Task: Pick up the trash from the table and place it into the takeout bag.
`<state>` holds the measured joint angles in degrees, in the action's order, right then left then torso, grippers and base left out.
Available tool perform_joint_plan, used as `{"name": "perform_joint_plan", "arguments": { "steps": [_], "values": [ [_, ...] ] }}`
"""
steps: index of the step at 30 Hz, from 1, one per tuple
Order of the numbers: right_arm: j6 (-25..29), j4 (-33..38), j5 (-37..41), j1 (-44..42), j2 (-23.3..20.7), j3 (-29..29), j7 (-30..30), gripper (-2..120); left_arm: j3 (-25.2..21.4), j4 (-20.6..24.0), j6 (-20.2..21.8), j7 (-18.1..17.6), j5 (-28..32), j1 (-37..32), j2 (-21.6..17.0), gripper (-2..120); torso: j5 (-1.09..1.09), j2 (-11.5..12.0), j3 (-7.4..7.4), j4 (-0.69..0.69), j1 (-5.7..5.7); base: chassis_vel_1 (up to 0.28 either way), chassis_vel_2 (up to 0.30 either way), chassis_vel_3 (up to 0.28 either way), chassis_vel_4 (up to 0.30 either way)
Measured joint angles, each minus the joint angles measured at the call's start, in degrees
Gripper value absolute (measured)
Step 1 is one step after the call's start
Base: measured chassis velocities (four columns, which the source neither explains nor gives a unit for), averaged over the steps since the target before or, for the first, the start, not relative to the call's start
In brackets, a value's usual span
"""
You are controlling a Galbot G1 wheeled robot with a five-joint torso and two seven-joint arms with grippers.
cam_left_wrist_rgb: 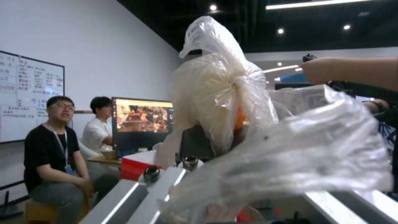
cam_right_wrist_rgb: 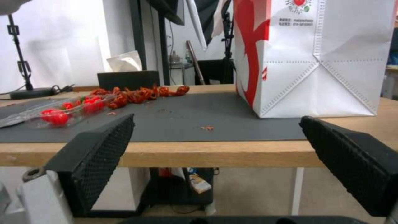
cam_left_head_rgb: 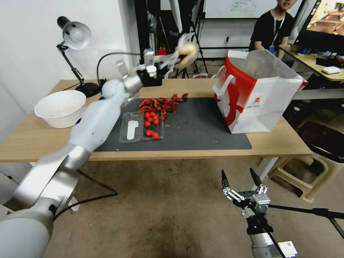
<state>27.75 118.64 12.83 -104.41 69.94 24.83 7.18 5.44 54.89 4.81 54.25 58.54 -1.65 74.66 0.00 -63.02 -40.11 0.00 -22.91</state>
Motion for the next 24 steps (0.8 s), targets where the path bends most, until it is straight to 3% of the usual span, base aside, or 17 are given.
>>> {"name": "perform_joint_plan", "arguments": {
  "steps": [16,19,24],
  "values": [
    [2.2,-0.9,0.2,-0.9,1.2,0.9,-0.9,100,1.5,-12.3,-1.5,-1.5,-4.3,8.7,16.2,5,0.01,0.0,0.0,0.0,0.0,0.0,0.0,0.0,0.0],
    [2.4,-1.0,0.1,-0.9,1.3,1.0,-0.9,100,1.5,-15.0,-2.2,-2.2,-5.4,9.8,17.7,5,0.01,0.0,0.0,0.07,0.0,0.0,0.0,0.0,0.0],
    [2.9,-1.1,0.0,-1.2,1.5,1.0,-1.0,100,3.1,-20.1,-4.4,-5.3,-7.8,12.6,17.8,5,-0.02,0.0,0.0,-0.03,-0.01,0.0,0.0,0.0,0.0]
  ]
}}
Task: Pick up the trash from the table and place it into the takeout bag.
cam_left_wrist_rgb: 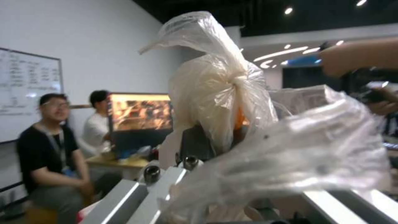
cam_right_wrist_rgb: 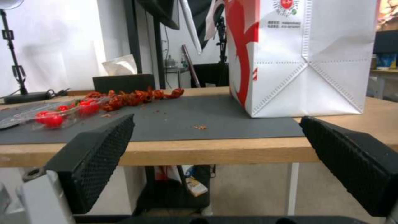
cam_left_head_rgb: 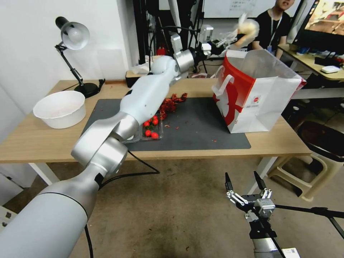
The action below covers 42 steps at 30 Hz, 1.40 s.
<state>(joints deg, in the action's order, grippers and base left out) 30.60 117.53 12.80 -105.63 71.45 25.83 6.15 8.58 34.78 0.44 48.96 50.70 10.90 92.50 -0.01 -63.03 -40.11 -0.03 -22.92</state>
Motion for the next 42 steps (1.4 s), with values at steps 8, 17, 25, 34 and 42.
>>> {"name": "perform_joint_plan", "arguments": {
  "steps": [8,17,25,34,42],
  "values": [
    [0.5,0.1,-0.1,-0.5,0.3,0.4,-0.1,100,6.3,-0.1,-1.5,-3.3,-2.1,0.7,-0.2,5,0.01,0.0,0.0,0.03,0.0,0.0,0.0,0.0,0.0],
    [0.9,0.0,-0.1,-0.8,0.5,0.6,-0.3,100,9.3,0.4,-1.9,-5.6,-3.2,0.4,-0.3,5,0.01,0.0,0.0,0.02,0.0,0.0,0.0,0.0,0.0],
    [1.1,-0.4,0.3,-0.8,0.5,1.0,-0.4,100,13.2,0.9,-2.7,-6.1,-4.9,0.6,-0.3,5,0.01,0.0,0.0,0.02,0.0,0.0,0.0,0.0,0.0],
    [1.1,-0.7,0.5,-0.4,0.3,0.9,-0.5,100,15.9,2.7,-3.4,-5.8,-7.4,0.3,-0.3,7,0.01,0.0,0.0,0.03,0.0,0.0,0.0,0.0,0.0],
    [0.9,-1.0,0.6,-0.1,0.2,0.7,-0.5,100,15.8,3.8,-3.6,-6.5,-7.7,0.4,-0.4,36,0.02,0.0,0.0,0.03,0.0,0.0,0.0,0.0,0.0]
  ]
}}
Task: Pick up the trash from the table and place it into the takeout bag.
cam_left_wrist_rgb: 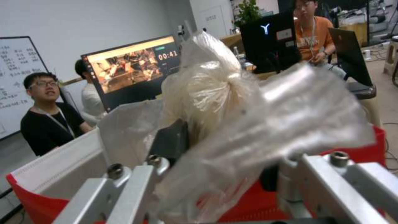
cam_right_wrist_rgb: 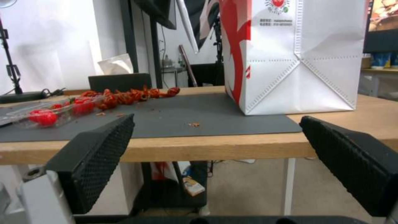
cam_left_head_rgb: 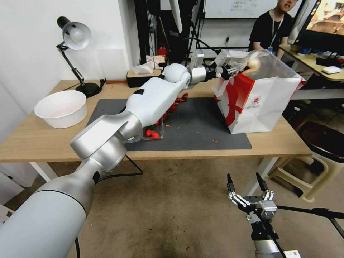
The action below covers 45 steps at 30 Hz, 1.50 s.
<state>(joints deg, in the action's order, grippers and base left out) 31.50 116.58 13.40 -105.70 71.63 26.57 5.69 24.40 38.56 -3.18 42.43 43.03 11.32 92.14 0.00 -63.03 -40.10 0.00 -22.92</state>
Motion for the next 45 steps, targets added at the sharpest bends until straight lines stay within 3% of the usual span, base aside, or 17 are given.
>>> {"name": "perform_joint_plan", "arguments": {
  "steps": [9,17,27,32,35,45],
  "values": [
    [-0.3,0.0,0.1,0.3,0.0,-0.2,0.0,100,-0.2,1.5,0.1,-1.5,0.3,0.7,0.0,73,0.0,0.0,0.0,0.0,0.0,0.0,0.0,0.0,0.0],
    [-0.3,-0.1,-0.1,0.3,0.2,-0.5,0.0,100,0.0,4.8,1.0,-3.0,2.0,0.1,0.0,99,0.0,0.0,0.0,0.0,0.0,0.0,0.0,0.0,0.0],
    [-0.5,-0.1,-0.4,0.4,0.3,-0.9,0.0,100,0.5,11.1,2.7,-6.9,4.0,-2.6,-0.8,100,0.0,0.0,0.0,0.05,0.01,0.0,0.0,0.0,0.0],
    [-0.7,-0.1,-0.6,0.7,0.3,-1.3,0.1,100,0.0,14.0,3.3,-7.1,4.7,-4.7,-5.2,100,-0.02,0.0,0.0,-0.03,0.01,0.0,0.0,0.0,0.0],
    [-0.9,-0.4,-0.7,1.0,0.2,-1.6,0.1,100,-1.0,15.8,3.2,-5.4,4.9,-6.4,-8.9,100,-0.02,0.0,0.0,-0.02,0.01,0.0,0.0,0.0,0.0],
    [-1.1,-0.5,-0.7,1.2,0.1,-1.8,0.1,100,-1.4,19.7,3.2,-8.9,4.3,-8.6,-12.1,100,-0.02,0.0,0.0,0.0,0.01,0.0,0.0,0.0,0.0]
  ]
}}
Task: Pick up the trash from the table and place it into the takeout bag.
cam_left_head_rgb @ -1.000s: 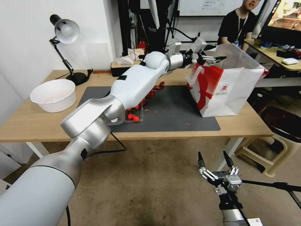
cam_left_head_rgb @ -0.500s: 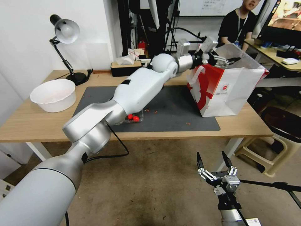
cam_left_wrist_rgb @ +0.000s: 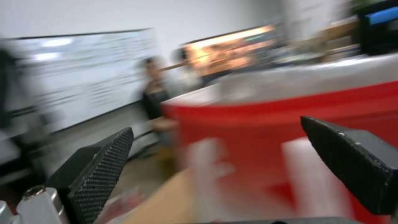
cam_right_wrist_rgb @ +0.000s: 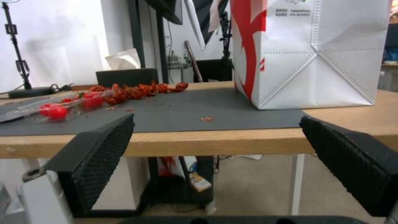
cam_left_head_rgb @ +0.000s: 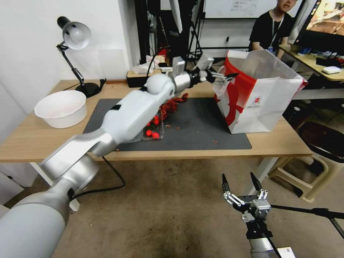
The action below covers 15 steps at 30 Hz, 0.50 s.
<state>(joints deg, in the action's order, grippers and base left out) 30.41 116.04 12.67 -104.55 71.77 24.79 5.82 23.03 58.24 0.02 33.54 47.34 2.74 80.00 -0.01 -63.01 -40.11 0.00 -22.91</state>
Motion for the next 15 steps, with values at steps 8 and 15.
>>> {"name": "perform_joint_plan", "arguments": {
  "steps": [8,15],
  "values": [
    [-0.3,0.0,-0.1,0.2,-0.1,-0.1,0.2,100,1.2,13.6,5.7,-38.7,-10.6,-6.1,-4.3,100,0.01,0.0,0.01,0.03,0.0,0.0,0.0,0.0,0.0],
    [-0.3,0.5,-0.1,-0.2,-0.5,0.1,0.3,100,-3.0,24.2,21.1,-69.5,-22.1,-15.9,-8.0,100,0.01,0.0,0.01,0.02,0.0,0.0,0.0,0.0,0.0]
  ]
}}
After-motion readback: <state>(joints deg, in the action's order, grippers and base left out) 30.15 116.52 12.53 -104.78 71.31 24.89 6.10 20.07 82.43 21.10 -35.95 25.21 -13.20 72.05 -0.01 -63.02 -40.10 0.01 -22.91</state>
